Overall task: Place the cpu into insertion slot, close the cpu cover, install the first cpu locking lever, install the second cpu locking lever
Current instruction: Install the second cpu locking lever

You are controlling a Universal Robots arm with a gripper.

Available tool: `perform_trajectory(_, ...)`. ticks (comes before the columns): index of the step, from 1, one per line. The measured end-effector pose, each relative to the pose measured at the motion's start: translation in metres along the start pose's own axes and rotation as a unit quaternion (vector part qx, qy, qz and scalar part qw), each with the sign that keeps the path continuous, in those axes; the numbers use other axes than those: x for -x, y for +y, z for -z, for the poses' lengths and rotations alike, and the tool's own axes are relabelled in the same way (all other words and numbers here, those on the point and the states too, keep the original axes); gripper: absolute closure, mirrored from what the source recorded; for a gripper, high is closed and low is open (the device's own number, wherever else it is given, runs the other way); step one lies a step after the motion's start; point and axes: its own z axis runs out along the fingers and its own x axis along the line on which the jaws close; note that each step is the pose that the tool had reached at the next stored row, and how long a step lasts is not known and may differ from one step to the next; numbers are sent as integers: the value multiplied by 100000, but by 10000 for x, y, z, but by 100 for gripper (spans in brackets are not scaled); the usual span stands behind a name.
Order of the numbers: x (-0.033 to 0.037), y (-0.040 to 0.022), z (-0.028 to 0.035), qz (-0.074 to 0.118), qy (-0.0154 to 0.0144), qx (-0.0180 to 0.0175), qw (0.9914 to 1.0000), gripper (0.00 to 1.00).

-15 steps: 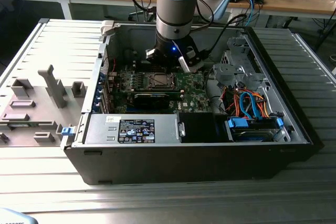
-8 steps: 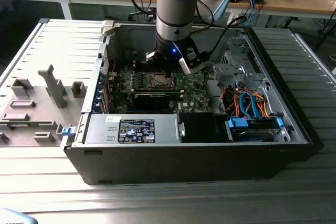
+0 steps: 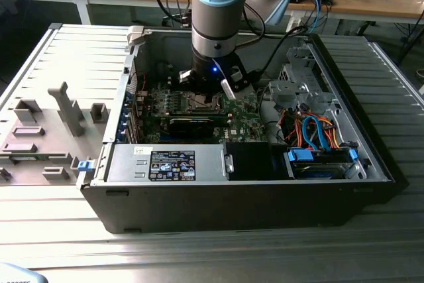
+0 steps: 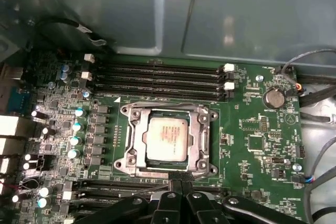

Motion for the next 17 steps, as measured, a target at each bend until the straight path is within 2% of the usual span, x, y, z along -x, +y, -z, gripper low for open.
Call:
perform_trajectory(6,-82,-8,-53,-6,0,-1,100000,89)
perform_trajectory(13,-136,-21,-123,2,0,1,100000,89)
perform_trajectory(15,-176,-24,-142,-3,5,-7,100000,89)
perform_trajectory(17,-245,-26,-172,-5,-3,5,100000,89)
